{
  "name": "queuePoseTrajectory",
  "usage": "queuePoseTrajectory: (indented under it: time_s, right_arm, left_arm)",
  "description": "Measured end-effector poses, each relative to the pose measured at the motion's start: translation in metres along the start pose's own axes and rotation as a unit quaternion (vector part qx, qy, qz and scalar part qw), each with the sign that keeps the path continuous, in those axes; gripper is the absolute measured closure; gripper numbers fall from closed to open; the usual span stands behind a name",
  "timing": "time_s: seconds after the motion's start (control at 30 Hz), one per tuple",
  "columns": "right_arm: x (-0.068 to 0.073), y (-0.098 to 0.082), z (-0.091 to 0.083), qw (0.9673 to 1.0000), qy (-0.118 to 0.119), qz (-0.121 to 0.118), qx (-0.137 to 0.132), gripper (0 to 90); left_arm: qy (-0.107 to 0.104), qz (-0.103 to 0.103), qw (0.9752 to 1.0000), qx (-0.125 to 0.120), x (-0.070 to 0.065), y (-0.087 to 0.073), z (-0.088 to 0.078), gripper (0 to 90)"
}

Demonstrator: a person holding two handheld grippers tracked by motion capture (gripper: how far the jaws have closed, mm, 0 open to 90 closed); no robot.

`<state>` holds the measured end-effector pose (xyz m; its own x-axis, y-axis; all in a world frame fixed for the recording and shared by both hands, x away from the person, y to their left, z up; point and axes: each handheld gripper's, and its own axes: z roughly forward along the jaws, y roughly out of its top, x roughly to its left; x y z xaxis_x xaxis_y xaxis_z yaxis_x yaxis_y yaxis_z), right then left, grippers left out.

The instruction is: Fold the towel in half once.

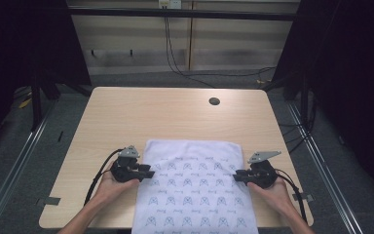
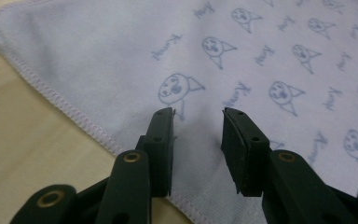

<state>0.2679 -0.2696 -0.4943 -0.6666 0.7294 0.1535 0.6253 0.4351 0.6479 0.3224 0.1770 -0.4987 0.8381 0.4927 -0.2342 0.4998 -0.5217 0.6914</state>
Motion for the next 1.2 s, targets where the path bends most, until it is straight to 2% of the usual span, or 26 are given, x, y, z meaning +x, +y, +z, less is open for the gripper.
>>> queuePoseTrajectory:
  time_s: [0.07,0.1,0.13,0.17,0.2,0.27,0.33,0.4,0.5,0.57,0.6,0.7,0.8,0.83,1.07,1.2]
  right_arm:
    - [0.004,0.001,-0.002,0.9999,-0.005,-0.012,0.007,69.6]
    - [0.004,0.003,-0.005,0.9998,-0.002,-0.018,0.002,69.6]
    - [0.002,0.005,-0.007,0.9998,0.0,-0.012,-0.014,69.4]
    - [-0.003,0.009,-0.01,0.9994,0.0,0.0,-0.036,69.4]
    - [-0.009,0.012,-0.011,0.999,-0.004,0.004,-0.044,69.4]
    - [-0.015,0.017,-0.011,0.9988,-0.018,0.004,-0.046,69.4]
    - [-0.027,0.025,-0.012,0.9974,-0.034,0.014,-0.061,69.5]
    - [-0.038,0.031,-0.012,0.9957,-0.052,0.021,-0.074,70.8]
    - [-0.056,0.04,-0.008,0.9924,-0.062,0.048,-0.095,71.7]
    - [-0.065,0.046,-0.002,0.9919,-0.064,0.054,-0.095,72.2]
    - [-0.067,0.049,0.002,0.9919,-0.068,0.054,-0.093,71.9]
    - [-0.073,0.056,0.014,0.992,-0.07,0.055,-0.09,68.0]
    - [-0.076,0.058,0.023,0.9927,-0.07,0.054,-0.082,64.2]
    - [-0.077,0.058,0.026,0.993,-0.068,0.057,-0.078,62.8]
    - [-0.076,0.05,0.029,0.9939,-0.076,0.055,-0.057,59.6]
    - [-0.075,0.047,0.034,0.9953,-0.071,0.049,-0.042,59.9]
  left_arm:
    - [0.003,0.0,1.0,-0.002,-0.001,0.0,-0.003,62.2]
    - [-0.003,-0.005,0.9999,-0.013,0.001,0.002,-0.006,62.3]
    - [-0.005,-0.013,0.9996,-0.025,0.005,0.004,-0.009,62.4]
    - [-0.002,-0.017,0.9995,-0.028,0.011,0.008,-0.01,62.6]
    - [0.001,-0.019,0.9994,-0.03,0.014,0.01,-0.011,62.7]
    - [0.006,-0.027,0.9985,-0.047,0.022,0.014,-0.012,63.6]
    - [0.025,-0.025,0.998,-0.051,0.03,0.021,-0.012,64.3]
    - [0.031,-0.034,0.9973,-0.059,0.038,0.026,-0.013,65.5]
    - [0.037,-0.045,0.9962,-0.065,0.051,0.03,-0.012,65.5]
    - [0.048,-0.054,0.9952,-0.067,0.06,0.032,-0.008,65.0]
    - [0.046,-0.06,0.9948,-0.067,0.064,0.034,-0.006,64.5]
    - [0.059,-0.065,0.9942,-0.061,0.074,0.038,0.001,63.3]
    - [0.057,-0.077,0.9933,-0.065,0.08,0.038,0.006,61.4]
    - [0.058,-0.075,0.9936,-0.061,0.082,0.037,0.007,60.4]
    - [0.068,-0.079,0.9932,-0.052,0.084,0.033,0.01,52.7]
    - [0.067,-0.081,0.9935,-0.043,0.084,0.034,0.015,52.6]
